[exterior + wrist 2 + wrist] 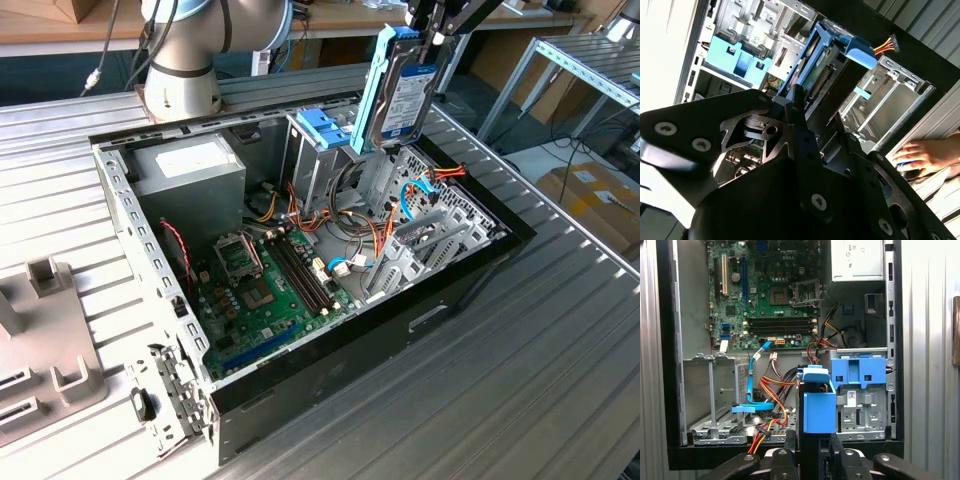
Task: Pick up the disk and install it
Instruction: 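Pick up the disk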
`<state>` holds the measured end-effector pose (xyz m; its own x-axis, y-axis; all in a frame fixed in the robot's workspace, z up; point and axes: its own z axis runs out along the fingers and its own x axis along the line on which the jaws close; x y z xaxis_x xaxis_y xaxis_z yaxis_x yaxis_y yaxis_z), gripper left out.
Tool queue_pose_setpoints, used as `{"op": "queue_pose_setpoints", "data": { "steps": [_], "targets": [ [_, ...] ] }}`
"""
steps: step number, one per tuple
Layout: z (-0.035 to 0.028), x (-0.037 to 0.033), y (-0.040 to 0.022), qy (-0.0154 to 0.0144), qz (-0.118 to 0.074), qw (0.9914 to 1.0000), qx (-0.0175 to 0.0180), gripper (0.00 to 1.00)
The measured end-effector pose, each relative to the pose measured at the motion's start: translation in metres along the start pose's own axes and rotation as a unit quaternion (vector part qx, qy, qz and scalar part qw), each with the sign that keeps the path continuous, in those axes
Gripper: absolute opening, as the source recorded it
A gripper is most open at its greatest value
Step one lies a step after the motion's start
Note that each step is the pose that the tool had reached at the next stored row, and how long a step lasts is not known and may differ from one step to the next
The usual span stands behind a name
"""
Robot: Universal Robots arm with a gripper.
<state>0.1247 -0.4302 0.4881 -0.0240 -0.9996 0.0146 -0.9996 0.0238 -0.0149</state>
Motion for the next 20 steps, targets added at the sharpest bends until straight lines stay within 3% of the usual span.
{"op": "queue_pose_setpoints", "data": {
  "steps": [11,20],
  "targets": [
    [0.0,0.0004,0.0,0.0,0.0,1.0,0.0,0.35],
    [0.0001,0.008,0.0035,-0.0002,-0.003,1.0,0.001,0.35]
  ]
}}
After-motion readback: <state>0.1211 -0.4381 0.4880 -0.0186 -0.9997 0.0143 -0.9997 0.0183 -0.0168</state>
